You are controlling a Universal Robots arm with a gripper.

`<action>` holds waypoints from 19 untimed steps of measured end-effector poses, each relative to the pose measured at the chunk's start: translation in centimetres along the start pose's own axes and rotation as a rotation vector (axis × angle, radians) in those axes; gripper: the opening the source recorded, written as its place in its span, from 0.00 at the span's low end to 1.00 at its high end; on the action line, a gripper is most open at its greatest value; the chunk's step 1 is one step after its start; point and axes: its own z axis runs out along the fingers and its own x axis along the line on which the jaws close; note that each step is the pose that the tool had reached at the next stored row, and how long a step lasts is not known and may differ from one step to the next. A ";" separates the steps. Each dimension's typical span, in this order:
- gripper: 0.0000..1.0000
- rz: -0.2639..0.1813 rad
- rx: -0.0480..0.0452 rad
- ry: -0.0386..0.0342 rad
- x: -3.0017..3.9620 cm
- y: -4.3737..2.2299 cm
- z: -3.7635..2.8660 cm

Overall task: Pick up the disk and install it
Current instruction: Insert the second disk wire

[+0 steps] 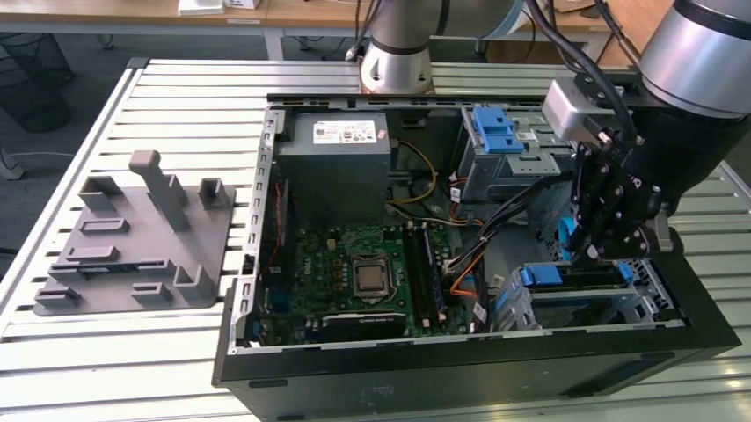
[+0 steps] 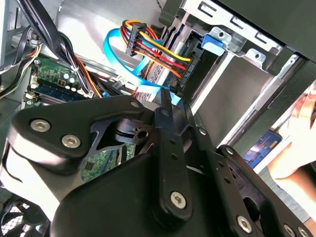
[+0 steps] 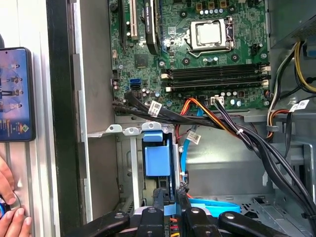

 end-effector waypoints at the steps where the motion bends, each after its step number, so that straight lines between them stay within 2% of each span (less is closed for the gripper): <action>1: 0.25 0.000 0.0000 0.0000 0.00 -0.01 0.04; 14: 0.25 0.000 0.0000 0.0000 0.04 -0.04 0.22; 19: 0.25 0.000 -0.0003 -0.0035 0.07 -0.05 -0.10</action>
